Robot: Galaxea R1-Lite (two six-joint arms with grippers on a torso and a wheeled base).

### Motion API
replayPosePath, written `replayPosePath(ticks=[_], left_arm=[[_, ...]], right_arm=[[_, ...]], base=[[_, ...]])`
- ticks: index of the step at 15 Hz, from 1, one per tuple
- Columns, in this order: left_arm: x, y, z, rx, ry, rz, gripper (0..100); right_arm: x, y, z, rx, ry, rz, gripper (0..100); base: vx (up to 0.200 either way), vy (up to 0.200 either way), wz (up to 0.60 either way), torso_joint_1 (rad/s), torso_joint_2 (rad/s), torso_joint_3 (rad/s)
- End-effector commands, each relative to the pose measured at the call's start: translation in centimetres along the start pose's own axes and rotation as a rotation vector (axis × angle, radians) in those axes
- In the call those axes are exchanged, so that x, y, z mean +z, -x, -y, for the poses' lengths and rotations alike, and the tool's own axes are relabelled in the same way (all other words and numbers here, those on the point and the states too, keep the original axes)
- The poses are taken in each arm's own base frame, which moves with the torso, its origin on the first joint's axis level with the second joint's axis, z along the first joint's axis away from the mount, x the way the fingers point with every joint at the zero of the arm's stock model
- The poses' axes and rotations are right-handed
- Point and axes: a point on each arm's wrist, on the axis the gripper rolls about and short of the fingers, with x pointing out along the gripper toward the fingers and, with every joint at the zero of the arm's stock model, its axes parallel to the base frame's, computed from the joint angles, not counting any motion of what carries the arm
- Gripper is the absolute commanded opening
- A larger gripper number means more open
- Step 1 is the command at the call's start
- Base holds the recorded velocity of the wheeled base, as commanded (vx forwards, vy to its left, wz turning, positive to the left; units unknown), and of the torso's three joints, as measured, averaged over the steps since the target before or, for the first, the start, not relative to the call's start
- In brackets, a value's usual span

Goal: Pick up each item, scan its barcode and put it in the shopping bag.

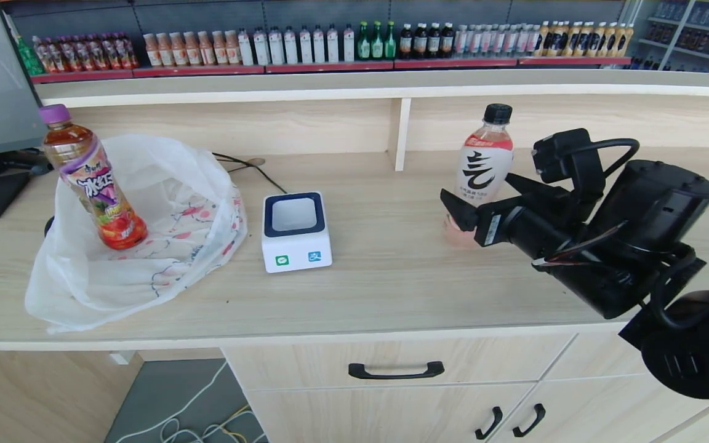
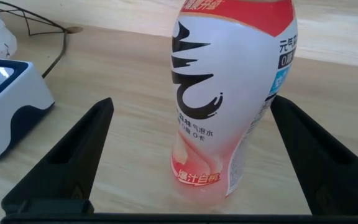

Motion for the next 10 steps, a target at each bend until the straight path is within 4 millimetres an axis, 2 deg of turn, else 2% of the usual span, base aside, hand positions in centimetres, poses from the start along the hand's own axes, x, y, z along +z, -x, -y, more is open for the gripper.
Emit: replayPosePath(ticks=[1,4,10], left_arm=[[0.0,0.0,0.0,0.001,0.000,0.001,100],[0.0,0.0,0.0,0.001,0.000,0.001,100],[0.0,0.0,0.0,0.001,0.000,0.001,100]], right_arm=[[-1.3,-1.4,-0.3,0.001,0.001,-0.022,100],[-2.2,-2.5,0.4,-0.024,0.003,-0.034,100],[-2.3,-4.6,0.1,-0.018,-0.003,-0.003,100]], base=[[0.000,0.000,0.00,0.000,0.00,0.000],[0.000,0.000,0.00,0.000,0.00,0.000],[0.000,0.000,0.00,0.000,0.00,0.000]])
